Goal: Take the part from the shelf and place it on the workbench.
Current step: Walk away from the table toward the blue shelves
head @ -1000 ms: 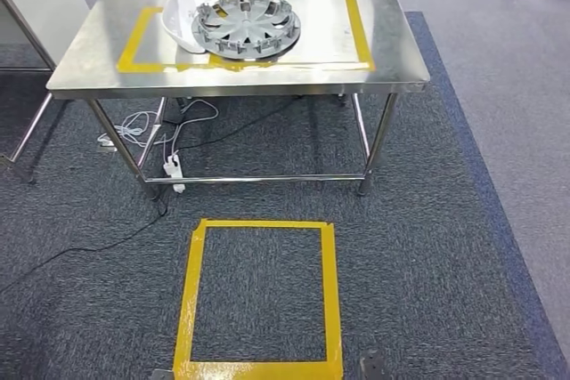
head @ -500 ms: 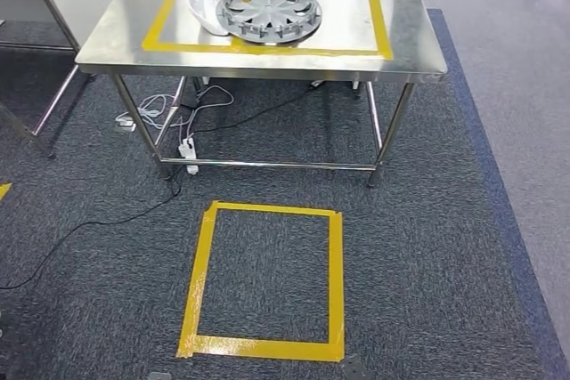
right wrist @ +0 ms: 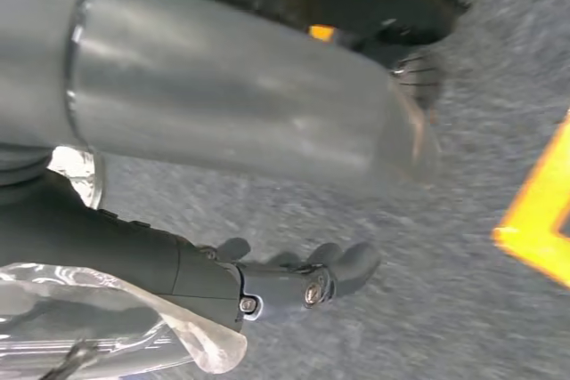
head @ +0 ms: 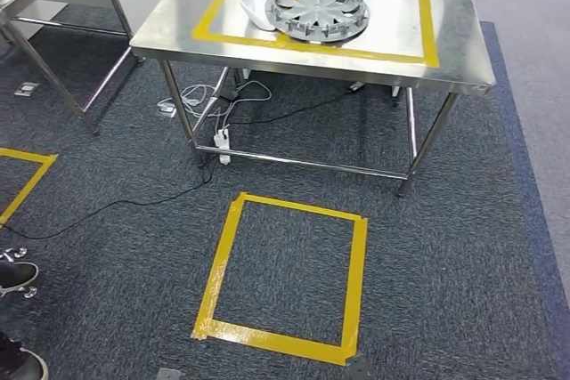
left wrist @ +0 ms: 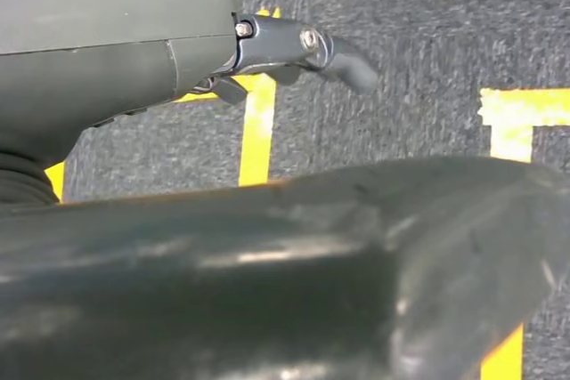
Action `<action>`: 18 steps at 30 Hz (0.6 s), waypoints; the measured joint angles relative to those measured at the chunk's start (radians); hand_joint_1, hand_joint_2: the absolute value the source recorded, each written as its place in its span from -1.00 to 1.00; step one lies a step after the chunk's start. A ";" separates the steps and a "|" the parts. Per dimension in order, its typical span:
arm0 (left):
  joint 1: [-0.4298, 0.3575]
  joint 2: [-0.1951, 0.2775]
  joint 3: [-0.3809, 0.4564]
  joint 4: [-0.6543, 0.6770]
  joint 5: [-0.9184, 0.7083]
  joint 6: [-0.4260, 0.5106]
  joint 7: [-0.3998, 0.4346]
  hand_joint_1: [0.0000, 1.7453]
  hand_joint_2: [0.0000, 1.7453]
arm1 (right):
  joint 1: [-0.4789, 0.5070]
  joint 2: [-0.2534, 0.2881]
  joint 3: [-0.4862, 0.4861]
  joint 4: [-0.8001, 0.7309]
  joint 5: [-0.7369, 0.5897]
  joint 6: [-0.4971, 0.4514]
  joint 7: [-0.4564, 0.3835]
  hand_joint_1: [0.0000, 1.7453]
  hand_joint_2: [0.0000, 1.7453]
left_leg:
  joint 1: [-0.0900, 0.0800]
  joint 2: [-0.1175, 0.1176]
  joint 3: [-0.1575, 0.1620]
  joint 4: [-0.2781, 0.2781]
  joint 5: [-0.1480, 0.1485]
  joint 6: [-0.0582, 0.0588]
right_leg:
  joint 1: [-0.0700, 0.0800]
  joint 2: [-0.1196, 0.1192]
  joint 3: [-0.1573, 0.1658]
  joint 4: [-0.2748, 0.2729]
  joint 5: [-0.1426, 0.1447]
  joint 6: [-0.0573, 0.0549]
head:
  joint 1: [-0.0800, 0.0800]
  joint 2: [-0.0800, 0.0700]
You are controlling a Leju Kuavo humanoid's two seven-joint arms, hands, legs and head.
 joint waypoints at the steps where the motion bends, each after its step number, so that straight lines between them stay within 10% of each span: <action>1: 0.000 0.000 -0.002 0.000 -0.002 -0.002 -0.001 -1.00 -1.00 | 0.000 0.000 -0.003 0.000 -0.002 0.000 0.007 -1.00 -1.00 | -0.001 0.012 -0.007 0.012 -0.009 -0.006 | -0.002 -0.013 0.001 -0.004 0.004 -0.004 | -0.001 0.000; 5: -0.003 0.000 -0.008 0.000 -0.007 -0.011 -0.005 -1.00 -1.00 | 0.004 -0.002 -0.015 0.000 -0.012 0.000 0.017 -1.00 -1.00 | 0.005 0.077 -0.098 0.227 -0.127 -0.030 | -0.004 -0.076 -0.003 -0.009 0.011 -0.012 | -0.009 0.000; 7: -0.001 0.001 -0.010 0.000 -0.007 -0.019 -0.014 -1.00 -1.00 | 0.004 -0.003 -0.021 0.000 -0.020 -0.002 0.011 -1.00 -1.00 | 0.011 0.082 -0.114 0.279 -0.134 -0.036 | -0.004 -0.107 -0.007 -0.006 0.010 -0.012 | -0.009 0.000; 11: -0.002 0.004 -0.016 0.000 -0.015 -0.019 -0.027 -1.00 -1.00 | 0.000 -0.004 -0.036 0.000 -0.034 -0.006 -0.003 -1.00 -1.00 | 0.009 0.139 0.012 0.047 -0.037 -0.029 | 0.000 -0.154 -0.011 0.002 0.007 -0.004 | -0.008 0.000; 14: -0.002 0.005 -0.021 0.000 -0.025 -0.007 -0.020 -1.00 -1.00 | -0.004 -0.004 -0.054 0.000 -0.055 -0.008 -0.015 -1.00 -1.00 | 0.000 0.146 0.025 0.001 -0.029 -0.006 | 0.004 -0.178 -0.011 0.004 0.008 0.012 | -0.006 0.000; 18: -0.002 0.006 -0.026 0.000 -0.037 0.014 -0.030 -1.00 -1.00 | -0.007 -0.005 -0.088 0.000 -0.099 -0.011 0.000 -1.00 -1.00 | 0.003 0.112 0.016 -0.009 -0.011 0.024 | -0.003 -0.112 -0.049 0.083 -0.053 0.033 | -0.004 0.000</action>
